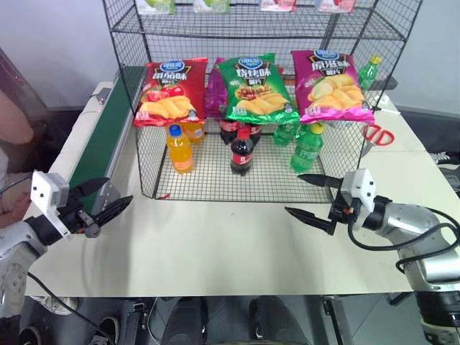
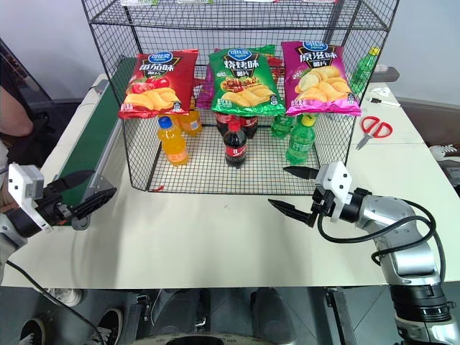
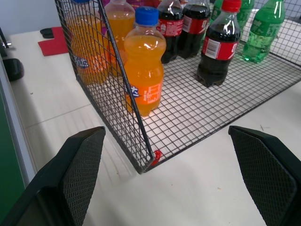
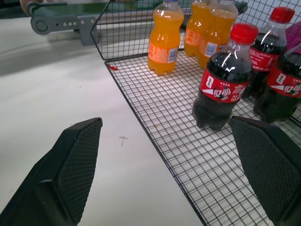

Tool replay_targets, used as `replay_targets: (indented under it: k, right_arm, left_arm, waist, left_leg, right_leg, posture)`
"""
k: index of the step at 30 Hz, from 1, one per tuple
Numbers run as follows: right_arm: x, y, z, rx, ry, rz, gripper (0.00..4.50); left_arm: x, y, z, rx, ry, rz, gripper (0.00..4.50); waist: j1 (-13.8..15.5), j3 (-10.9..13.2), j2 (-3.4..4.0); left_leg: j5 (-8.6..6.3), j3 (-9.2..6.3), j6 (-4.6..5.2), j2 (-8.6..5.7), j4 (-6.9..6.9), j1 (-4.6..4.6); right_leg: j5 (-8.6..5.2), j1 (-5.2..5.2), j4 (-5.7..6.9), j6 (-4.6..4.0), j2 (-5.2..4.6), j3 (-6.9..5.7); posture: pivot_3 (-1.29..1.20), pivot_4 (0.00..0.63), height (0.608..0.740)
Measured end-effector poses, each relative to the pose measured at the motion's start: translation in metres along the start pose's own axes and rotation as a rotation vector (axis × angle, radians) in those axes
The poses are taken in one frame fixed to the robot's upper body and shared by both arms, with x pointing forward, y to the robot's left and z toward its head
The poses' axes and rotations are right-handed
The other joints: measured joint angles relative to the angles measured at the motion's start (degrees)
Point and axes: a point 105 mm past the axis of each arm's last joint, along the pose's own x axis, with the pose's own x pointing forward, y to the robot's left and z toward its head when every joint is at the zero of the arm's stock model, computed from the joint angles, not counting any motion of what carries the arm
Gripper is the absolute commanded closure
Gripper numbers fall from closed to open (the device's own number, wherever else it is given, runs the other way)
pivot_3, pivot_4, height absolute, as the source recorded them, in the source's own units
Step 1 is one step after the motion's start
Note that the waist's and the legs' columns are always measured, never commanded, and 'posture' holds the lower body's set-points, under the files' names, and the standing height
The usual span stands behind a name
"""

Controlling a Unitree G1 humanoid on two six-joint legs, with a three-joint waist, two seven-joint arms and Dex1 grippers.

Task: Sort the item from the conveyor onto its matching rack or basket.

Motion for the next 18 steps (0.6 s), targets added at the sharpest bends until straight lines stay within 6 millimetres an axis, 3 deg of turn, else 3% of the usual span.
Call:
replay_targets:
  k: [18]
  right_arm:
    - [-0.0025,0.0027,-0.0054,0.003,0.015,-0.005,0.02]
  left_arm:
    - [0.0005,-0.0009,-0.0019,0.004,0.013,-0.008,0.00]
  waist:
    - [0.02,0.00,0.00]
  left_leg:
    - [0.00,0.00,0.00,0.00,0.03,0.00]
  right_leg:
    - [0.00,0.01,0.02,0.00,0.01,0.00]
  posture:
    - [0.00,0.150,0.739]
